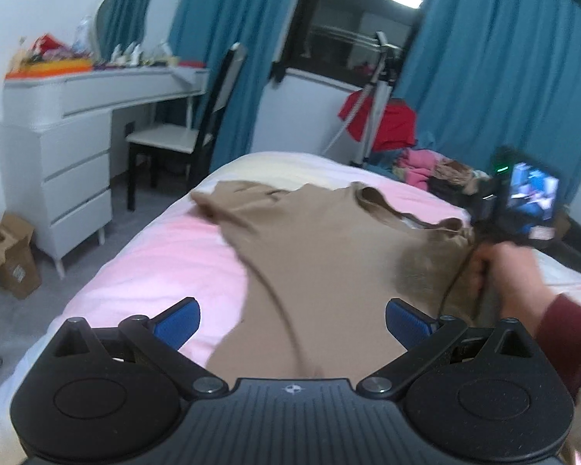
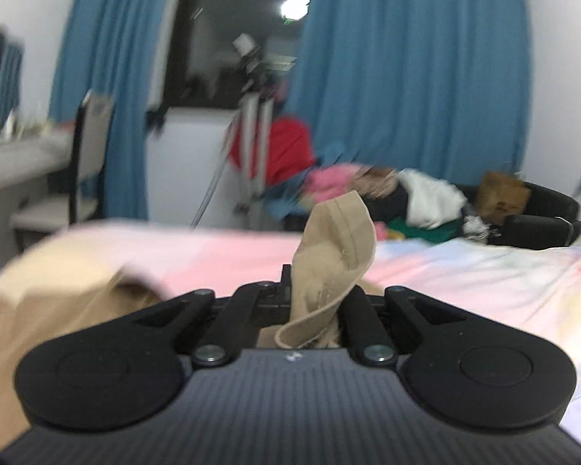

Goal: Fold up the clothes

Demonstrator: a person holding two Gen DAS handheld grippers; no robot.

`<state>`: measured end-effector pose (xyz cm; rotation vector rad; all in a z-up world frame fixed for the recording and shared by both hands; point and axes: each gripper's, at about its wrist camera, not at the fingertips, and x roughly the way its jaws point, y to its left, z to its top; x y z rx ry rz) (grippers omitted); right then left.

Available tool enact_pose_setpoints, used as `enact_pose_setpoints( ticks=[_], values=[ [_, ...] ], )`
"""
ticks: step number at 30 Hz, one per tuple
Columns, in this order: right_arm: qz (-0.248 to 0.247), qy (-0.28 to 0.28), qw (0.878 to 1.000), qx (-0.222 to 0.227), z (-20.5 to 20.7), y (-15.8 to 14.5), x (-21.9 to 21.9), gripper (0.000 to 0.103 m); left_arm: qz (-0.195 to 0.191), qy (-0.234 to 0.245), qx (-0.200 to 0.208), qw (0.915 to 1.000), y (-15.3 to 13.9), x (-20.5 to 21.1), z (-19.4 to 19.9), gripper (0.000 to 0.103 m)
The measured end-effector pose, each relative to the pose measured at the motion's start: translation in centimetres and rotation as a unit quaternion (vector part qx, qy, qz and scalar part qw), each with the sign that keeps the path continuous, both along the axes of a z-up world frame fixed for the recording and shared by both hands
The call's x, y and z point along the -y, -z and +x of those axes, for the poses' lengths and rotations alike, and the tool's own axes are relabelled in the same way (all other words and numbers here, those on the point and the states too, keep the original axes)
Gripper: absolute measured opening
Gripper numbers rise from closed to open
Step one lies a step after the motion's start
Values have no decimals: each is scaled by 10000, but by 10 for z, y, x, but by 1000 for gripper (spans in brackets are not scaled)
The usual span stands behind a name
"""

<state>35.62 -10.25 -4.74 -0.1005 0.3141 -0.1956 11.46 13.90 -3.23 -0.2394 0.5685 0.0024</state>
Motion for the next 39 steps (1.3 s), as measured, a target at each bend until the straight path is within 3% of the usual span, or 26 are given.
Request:
enact_pose_setpoints(
  ticks=[6,7,8,10,11,18,26,31,39],
  values=[
    [21,-296,9972,-683,23,37,-29,11,63,95,-182,9998,15,-3,9,103],
    [144,-413,9958,-810,26,37,-30,18,49,101,-228,9997,18,-3,12,103],
    [267,-530,9938,-936,29,38,-30,42,31,114,-265,9996,21,-2,15,103],
    [464,-734,9906,-1061,31,36,-31,71,1,152,-309,9994,26,0,20,103],
    [504,-800,9908,-972,25,32,-31,73,5,172,-309,9994,27,2,21,103],
    [900,-1254,9868,-497,-53,-15,-20,73,139,271,-95,9995,22,17,13,103],
    [1501,-1536,9764,-216,-208,-69,23,72,419,483,168,9978,5,49,-18,103],
    [1601,-1500,9756,-24,-305,-78,54,73,592,695,301,9954,0,68,-37,103],
    [2041,-646,9763,308,-384,-68,125,73,691,887,98,9936,11,93,-46,103]
  ],
)
